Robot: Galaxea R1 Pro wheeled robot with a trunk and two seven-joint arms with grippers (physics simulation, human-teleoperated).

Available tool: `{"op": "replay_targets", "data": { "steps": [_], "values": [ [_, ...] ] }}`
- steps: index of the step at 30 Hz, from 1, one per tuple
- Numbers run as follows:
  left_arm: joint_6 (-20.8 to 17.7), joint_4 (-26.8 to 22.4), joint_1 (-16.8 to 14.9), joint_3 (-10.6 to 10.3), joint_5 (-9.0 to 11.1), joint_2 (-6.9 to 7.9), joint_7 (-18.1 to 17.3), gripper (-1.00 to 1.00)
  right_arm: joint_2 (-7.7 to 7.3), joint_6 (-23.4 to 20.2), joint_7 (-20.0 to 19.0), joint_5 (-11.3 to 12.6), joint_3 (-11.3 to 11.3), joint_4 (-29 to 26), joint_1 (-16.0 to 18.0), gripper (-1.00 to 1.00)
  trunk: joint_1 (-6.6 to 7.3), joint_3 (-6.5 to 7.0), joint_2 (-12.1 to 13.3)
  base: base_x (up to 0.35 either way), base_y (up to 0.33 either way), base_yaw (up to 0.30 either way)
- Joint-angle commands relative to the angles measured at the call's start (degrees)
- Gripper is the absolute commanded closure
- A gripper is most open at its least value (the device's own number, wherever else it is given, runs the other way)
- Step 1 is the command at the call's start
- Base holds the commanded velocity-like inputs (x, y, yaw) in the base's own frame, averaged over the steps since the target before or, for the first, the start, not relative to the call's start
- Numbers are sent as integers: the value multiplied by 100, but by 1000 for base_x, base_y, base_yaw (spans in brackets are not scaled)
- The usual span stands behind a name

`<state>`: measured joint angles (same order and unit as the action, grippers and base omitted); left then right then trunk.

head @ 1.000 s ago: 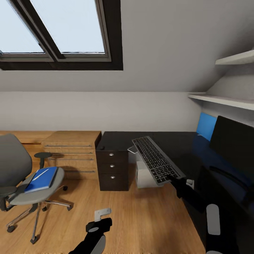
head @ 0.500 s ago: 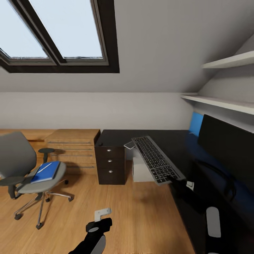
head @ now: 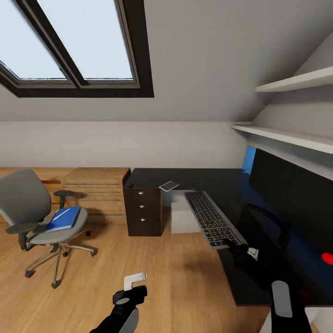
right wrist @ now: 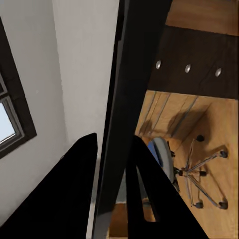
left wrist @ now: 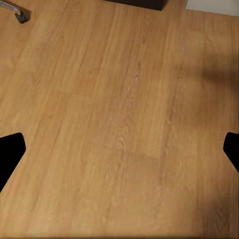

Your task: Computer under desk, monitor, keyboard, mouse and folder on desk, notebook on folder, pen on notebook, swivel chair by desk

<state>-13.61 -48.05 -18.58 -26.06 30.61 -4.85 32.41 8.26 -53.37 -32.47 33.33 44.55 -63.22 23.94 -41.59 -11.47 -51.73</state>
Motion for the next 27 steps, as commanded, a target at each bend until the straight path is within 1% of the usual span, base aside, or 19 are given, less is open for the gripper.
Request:
{"op": "replay_targets", "data": {
  "steps": [1, 3, 4, 5, 7, 9, 10, 11, 15, 18, 21, 27],
  "values": [
    [-19, -9, -6, -20, 33, 3, 40, -100, -18, -23, 5, 91, 16, 40, 12, 100, 0, -8, -7, -18, -8, 0],
    [-19, -12, -6, -63, 33, 2, 38, -100, -44, 40, 71, 89, 11, 90, 18, 100, 0, -8, -7, -11, -5, 0],
    [-19, -12, -6, -140, 31, 2, 43, -100, -50, 73, 89, 85, 11, 114, 23, 100, 0, -8, -7, -5, -2, 0],
    [-19, -11, -6, -328, 27, 7, 53, -100, -71, 185, 129, 80, 10, 160, 28, 100, 0, -8, -7, -2, -1, 0],
    [-19, -11, -6, -433, 26, 9, 54, -100, -95, 350, 201, 78, 10, 186, 30, 100, 0, -8, -7, -1, 0, 0],
    [-19, -11, -6, -497, 25, 10, 57, -100, -110, 597, 374, 84, 10, 205, 32, 100, 0, -8, -7, 0, -63, 0],
    [-12, -11, -6, -504, 24, 10, 57, -100, -118, 693, 487, 82, 10, 255, 39, 100, 0, -8, -7, 0, -253, 0],
    [-11, -16, -6, -505, 29, 10, 56, -100, -168, 823, 573, 83, 9, 430, 46, 100, 0, -8, -7, 0, -255, 0],
    [-10, -19, -6, -501, 30, 13, 55, -100, -287, 966, 610, 92, 8, 698, 56, 100, 0, -8, -7, 1, -173, 0],
    [-4, -20, -6, -498, 32, 18, 55, -100, -343, 1001, 616, 94, 9, 800, 64, 100, 0, -8, -7, 57, -232, 0],
    [-2, -20, -6, -497, 33, 18, 53, -100, -360, 1015, 623, 90, 8, 829, 69, 100, 0, -8, -7, 84, -236, 0],
    [33, -20, -6, -497, 33, 19, 47, -100, -370, 1021, 633, 84, 2, 860, 74, 100, 0, -8, -7, 62, -115, 0]
  ]
}}
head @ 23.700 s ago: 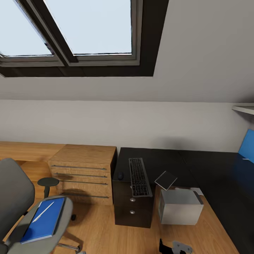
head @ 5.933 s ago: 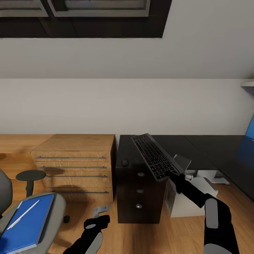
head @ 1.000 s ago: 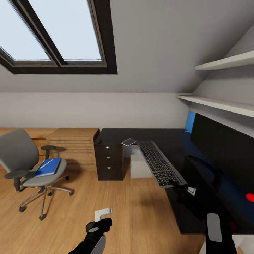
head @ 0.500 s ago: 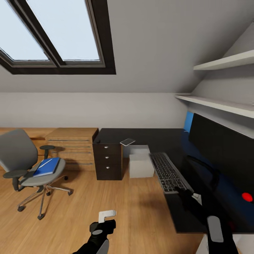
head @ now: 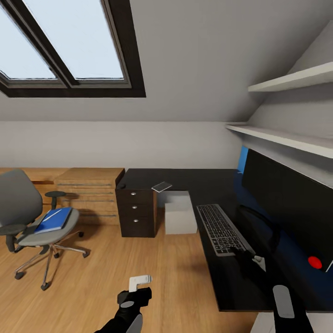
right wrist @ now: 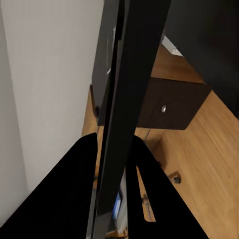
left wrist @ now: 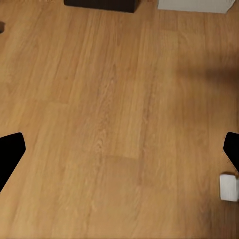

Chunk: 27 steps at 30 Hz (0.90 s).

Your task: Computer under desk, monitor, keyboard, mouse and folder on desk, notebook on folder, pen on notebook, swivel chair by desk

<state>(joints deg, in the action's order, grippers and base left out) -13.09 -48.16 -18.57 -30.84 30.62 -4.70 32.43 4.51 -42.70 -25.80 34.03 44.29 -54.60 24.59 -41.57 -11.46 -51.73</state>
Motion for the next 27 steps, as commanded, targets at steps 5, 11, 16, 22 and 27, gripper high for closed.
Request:
{"op": "replay_targets", "data": {
  "steps": [5, 11, 16, 22, 27],
  "values": [
    [53, -4, -6, -14, 32, 4, 44, -100, -12, -45, -31, 9, 27, 104, 10, 100, -2, -8, -6, 122, -166, 0],
    [76, -1, -6, -15, 40, 5, 34, -100, -21, -40, -30, 8, 27, 141, 11, 100, -2, -8, -6, 16, -117, 0],
    [71, -1, -6, -10, 51, 9, 12, -100, -17, 113, -30, 7, 27, 143, 12, 100, -2, -8, -6, 1, -125, 0],
    [70, -1, -6, -10, 57, 8, 9, -100, 4, 151, -30, 18, 35, 145, 13, 100, -2, -8, -6, 0, -14, 0],
    [70, -1, -6, -10, 58, 9, 9, -100, 19, 156, -30, 24, 36, 151, 17, 100, -2, -8, -6, 0, -2, 0]
  ]
}}
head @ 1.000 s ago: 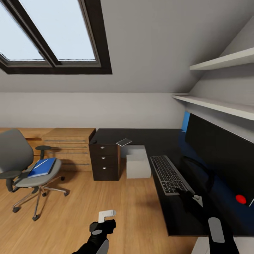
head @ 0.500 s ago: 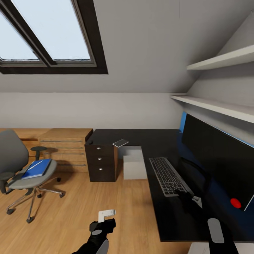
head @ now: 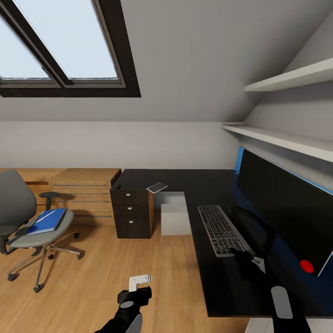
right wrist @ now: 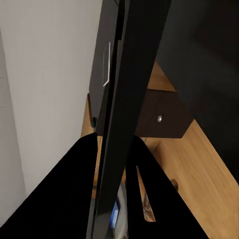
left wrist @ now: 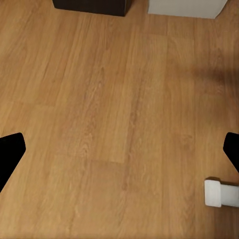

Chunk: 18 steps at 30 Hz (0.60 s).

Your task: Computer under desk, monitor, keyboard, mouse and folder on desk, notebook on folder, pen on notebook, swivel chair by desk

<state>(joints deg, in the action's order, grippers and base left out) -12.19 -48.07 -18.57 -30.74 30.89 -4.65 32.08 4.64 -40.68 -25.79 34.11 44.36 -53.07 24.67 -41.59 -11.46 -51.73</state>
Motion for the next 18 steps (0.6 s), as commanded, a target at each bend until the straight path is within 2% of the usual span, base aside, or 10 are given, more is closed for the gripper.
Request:
{"op": "replay_targets", "data": {
  "steps": [1, 7, 13, 18],
  "values": [
    [-20, -9, -6, -19, 33, 2, 44, -100, 11, -46, -31, 18, 29, -3, 10, 100, -1, -9, -6, 0, 0, 0],
    [-20, -9, -6, -19, 37, 1, 44, -100, 47, 25, -31, 18, 29, -2, 9, 100, -1, -9, -6, 0, 0, 0],
    [-18, -9, -6, -14, 40, 1, 49, -100, 150, 329, -31, 17, 26, -2, 9, 100, -1, -9, -6, 0, 0, 0],
    [-16, -9, -6, -9, 40, 1, 47, -100, 219, 433, -31, 17, -96, -2, 6, 100, -1, -9, -6, 0, 0, 0]
  ]
}}
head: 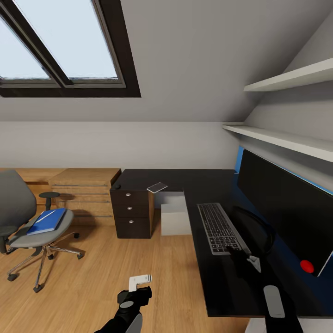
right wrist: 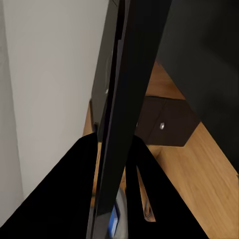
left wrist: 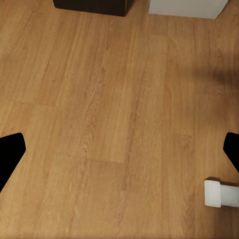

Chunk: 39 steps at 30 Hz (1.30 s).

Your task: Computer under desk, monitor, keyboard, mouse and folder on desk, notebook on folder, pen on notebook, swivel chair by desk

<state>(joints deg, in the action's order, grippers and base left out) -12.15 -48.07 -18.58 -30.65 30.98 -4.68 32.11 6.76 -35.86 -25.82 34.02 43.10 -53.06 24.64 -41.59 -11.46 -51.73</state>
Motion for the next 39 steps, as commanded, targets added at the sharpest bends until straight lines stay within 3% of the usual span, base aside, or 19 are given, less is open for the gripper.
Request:
{"op": "replay_targets", "data": {
  "steps": [1, 15, 23, 39],
  "values": [
    [-18, -9, -6, -16, 31, 6, 44, -100, 11, -40, -29, 25, 5, -3, 11, 100, -1, -9, -6, 0, 0, 0],
    [-15, -16, -6, -19, 31, 2, 49, -100, 20, 1, -20, 32, -47, 6, 10, 100, -1, -9, -6, 118, 0, 0],
    [-15, -18, -6, -20, 31, 2, 49, -100, 27, 306, 349, 47, -48, 67, 9, 100, -1, -9, -6, 7, 0, 0],
    [-15, -18, -6, -28, 31, 2, 57, -100, 27, 352, 419, 60, -48, 102, 11, 100, -1, -9, -6, 15, -42, 0]
  ]
}}
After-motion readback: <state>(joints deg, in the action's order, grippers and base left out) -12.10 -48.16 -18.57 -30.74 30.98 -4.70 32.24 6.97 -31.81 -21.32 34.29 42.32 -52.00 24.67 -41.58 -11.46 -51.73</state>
